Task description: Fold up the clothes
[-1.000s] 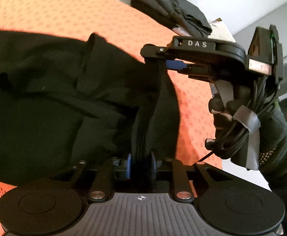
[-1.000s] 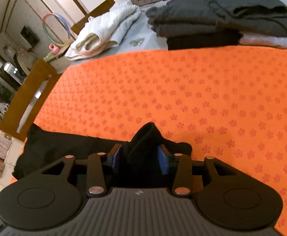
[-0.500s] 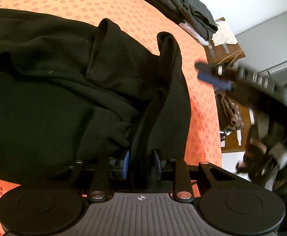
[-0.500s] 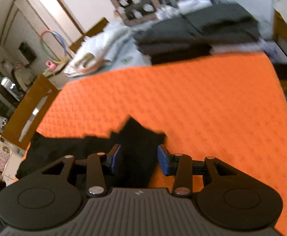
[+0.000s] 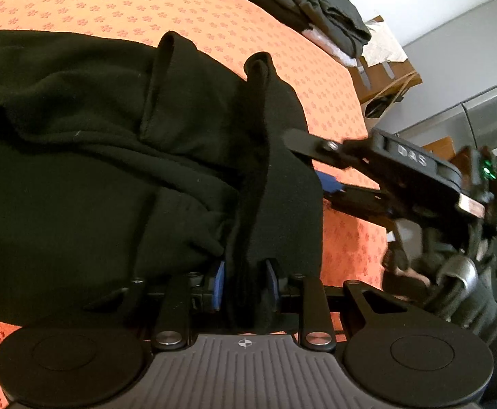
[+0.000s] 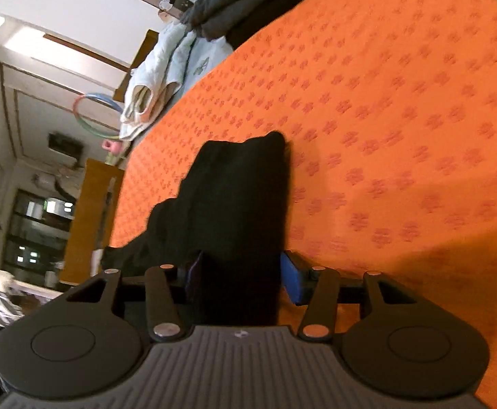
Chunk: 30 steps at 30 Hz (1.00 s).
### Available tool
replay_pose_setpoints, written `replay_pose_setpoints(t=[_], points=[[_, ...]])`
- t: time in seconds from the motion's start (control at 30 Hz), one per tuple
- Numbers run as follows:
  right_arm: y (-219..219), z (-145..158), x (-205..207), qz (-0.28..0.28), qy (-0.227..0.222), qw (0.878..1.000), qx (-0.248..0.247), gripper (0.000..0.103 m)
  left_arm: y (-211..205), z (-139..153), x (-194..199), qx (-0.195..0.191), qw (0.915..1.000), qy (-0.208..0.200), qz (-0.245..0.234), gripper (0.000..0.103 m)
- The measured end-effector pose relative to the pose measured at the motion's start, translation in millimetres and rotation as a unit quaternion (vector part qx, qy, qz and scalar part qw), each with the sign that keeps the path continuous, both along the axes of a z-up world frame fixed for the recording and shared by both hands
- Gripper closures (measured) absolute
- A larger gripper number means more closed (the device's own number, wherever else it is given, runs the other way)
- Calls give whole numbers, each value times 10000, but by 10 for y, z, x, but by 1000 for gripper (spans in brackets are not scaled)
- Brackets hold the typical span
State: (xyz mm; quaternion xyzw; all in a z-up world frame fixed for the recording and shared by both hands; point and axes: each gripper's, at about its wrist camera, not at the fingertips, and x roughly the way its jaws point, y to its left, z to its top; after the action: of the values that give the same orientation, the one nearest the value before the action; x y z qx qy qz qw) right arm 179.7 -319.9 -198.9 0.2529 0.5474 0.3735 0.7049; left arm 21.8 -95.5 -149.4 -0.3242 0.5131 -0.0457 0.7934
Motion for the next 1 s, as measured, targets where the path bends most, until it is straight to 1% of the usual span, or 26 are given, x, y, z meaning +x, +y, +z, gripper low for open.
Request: replay_pose_setpoints(t=[0.07,0.1,0.13,0.2,0.23,0.27,0.3,0.37,0.47,0.6,0.67,0.7,0.8,0.9,1.0], points=[[79,25,-19,-32,-97,9999,-105,58,22,20,-25,-2,10000,-40,23,74],[109,72,-44,-32,-196,9996,-206,70,44,47,-59,-17,9999,-119,62,73],[135,131,-74,-33,-307,9991,-305,72,68,87,-96,-17,9997,-237,108,73],[214,259,-145,5,-556,9969,-556,74,134,221,-195,0,9981,-591,158,69],[274,327,-186,44,-712,9949,-707,74,171,304,-245,30,9968,-782,164,65],[338,394,-229,95,-868,9924,-864,74,208,386,-294,64,9952,-964,170,63],[403,460,-272,145,-1024,9894,-1020,74,245,459,-339,124,9938,-1086,177,61],[539,578,-354,226,-1284,9821,-1360,74,304,574,-426,283,9917,-1239,183,60],[738,736,-469,324,-1619,9689,-1845,74,381,671,-534,482,9901,-1305,196,60],[913,848,-572,349,-1872,9588,-2109,74,594,692,-688,430,9897,-1286,455,60],[1002,881,-612,336,-1936,9556,-2196,73,701,714,-731,415,9887,-1320,576,60],[1049,892,-631,321,-1953,9545,-2230,70,750,731,-753,414,9881,-1361,590,60],[1175,931,-689,296,-1990,9531,-2262,66,850,822,-770,550,9867,-1485,368,60],[1224,972,-684,265,-1897,9571,-2175,62,831,935,-716,879,9841,-1533,-176,59],[1203,963,-628,283,-1699,9634,-2052,62,695,994,-606,1002,9787,-1635,-735,56]])
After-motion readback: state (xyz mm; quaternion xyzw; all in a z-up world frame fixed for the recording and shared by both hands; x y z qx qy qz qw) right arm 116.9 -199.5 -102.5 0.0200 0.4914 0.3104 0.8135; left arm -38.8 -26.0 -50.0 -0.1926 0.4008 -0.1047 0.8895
